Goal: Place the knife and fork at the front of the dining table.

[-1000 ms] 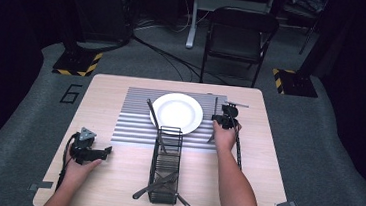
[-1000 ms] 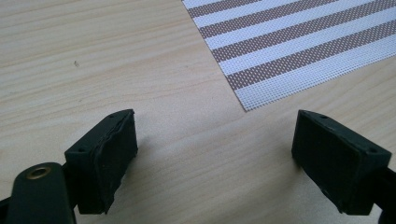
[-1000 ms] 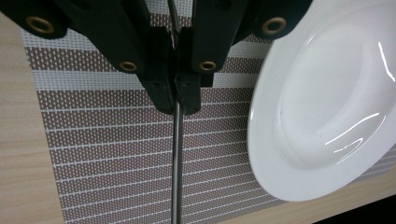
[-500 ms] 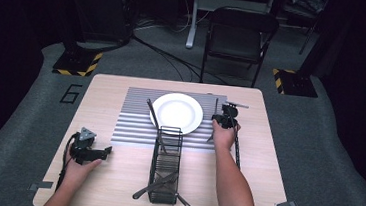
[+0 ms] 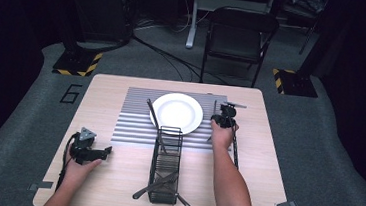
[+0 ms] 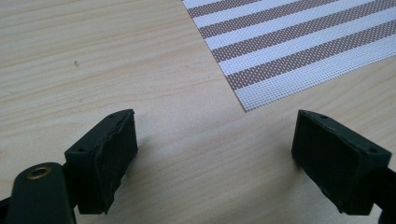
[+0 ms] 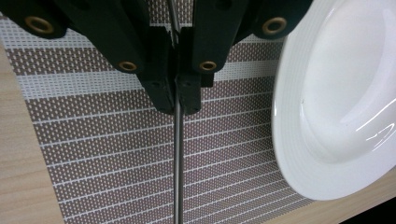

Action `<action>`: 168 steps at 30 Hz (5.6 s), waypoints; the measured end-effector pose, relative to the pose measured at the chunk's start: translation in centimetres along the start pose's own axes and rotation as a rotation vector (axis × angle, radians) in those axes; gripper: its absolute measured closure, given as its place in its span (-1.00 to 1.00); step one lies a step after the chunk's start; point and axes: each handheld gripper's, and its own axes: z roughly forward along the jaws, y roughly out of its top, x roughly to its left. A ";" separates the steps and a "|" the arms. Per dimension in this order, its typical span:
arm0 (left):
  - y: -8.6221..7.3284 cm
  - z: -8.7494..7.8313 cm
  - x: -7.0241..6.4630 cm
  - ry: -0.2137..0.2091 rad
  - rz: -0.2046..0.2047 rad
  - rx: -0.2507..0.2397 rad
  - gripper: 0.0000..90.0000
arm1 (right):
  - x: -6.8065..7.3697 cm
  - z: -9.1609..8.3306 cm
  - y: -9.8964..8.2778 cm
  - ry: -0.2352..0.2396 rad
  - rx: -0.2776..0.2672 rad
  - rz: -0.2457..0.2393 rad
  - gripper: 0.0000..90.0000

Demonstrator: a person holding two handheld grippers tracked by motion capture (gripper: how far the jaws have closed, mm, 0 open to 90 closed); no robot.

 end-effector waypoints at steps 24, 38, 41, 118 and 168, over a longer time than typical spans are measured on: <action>0.0 0.0 0.0 -0.005 0.007 0.001 -0.69 | -0.5 0.1 0.0 -0.012 -0.017 0.025 0.92; 0.0 0.0 0.0 -0.005 0.006 0.001 -0.69 | -1.0 0.1 -0.1 0.001 -0.024 0.069 0.92; 0.0 0.0 0.0 -0.005 0.006 0.001 -0.69 | -0.6 0.1 -0.3 0.004 -0.027 0.073 0.94; 0.6 -1.5 -1.6 -0.077 -0.023 -0.040 0.02 | -0.5 -11.9 -8.8 0.140 -0.061 -0.406 0.22; 12.9 -7.7 -9.9 -0.290 0.125 -0.090 0.21 | -2.1 -12.0 -9.6 0.089 -0.097 -0.430 0.17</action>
